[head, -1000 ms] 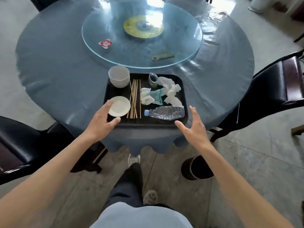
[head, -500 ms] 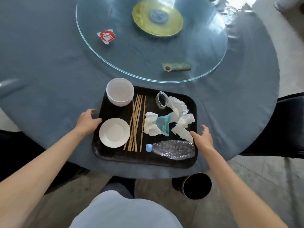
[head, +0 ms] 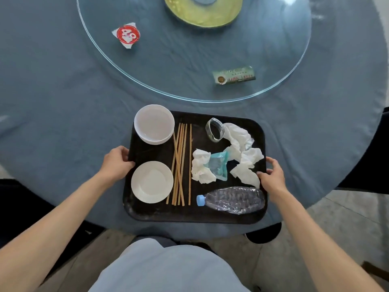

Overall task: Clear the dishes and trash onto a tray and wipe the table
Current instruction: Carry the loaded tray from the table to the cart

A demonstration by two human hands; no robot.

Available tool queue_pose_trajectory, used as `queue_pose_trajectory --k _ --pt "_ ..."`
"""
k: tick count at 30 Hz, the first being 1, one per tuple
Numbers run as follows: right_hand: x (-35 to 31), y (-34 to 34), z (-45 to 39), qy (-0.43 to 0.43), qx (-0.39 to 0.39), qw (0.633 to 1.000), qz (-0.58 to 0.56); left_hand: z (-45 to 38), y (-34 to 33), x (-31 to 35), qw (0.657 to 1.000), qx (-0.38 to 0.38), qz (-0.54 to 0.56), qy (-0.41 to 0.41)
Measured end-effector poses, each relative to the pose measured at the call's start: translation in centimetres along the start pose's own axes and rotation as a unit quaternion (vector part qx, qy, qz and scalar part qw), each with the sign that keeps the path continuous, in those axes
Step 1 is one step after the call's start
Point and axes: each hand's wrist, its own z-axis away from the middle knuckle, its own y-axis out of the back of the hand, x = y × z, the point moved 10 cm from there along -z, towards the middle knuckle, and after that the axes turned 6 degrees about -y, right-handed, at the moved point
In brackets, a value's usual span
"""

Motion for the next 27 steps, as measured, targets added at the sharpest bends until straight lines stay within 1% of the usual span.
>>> queue_pose_trajectory --k 7,12,17,22,27 --pt "0.4 0.0 0.5 -0.001 0.005 0.999 -0.042 0.2 0.1 0.2 1.000 0.004 0.001 0.008" --pt "1.7 1.8 1.4 -0.003 0.014 0.998 -0.061 0.6 0.4 1.4 1.000 0.006 0.011 -0.024" --pt "4.7 4.8 3.1 -0.012 0.037 0.996 -0.084 1.6 -0.7 3.9 0.998 -0.011 0.004 -0.067" --pt "8.7 8.5 5.7 -0.023 0.052 0.991 -0.123 3.1 -2.8 7.0 0.993 -0.049 -0.022 -0.101" --pt "14.4 12.4 8.9 -0.043 0.099 0.984 -0.142 5.2 -5.8 10.3 0.985 -0.091 -0.058 -0.138"
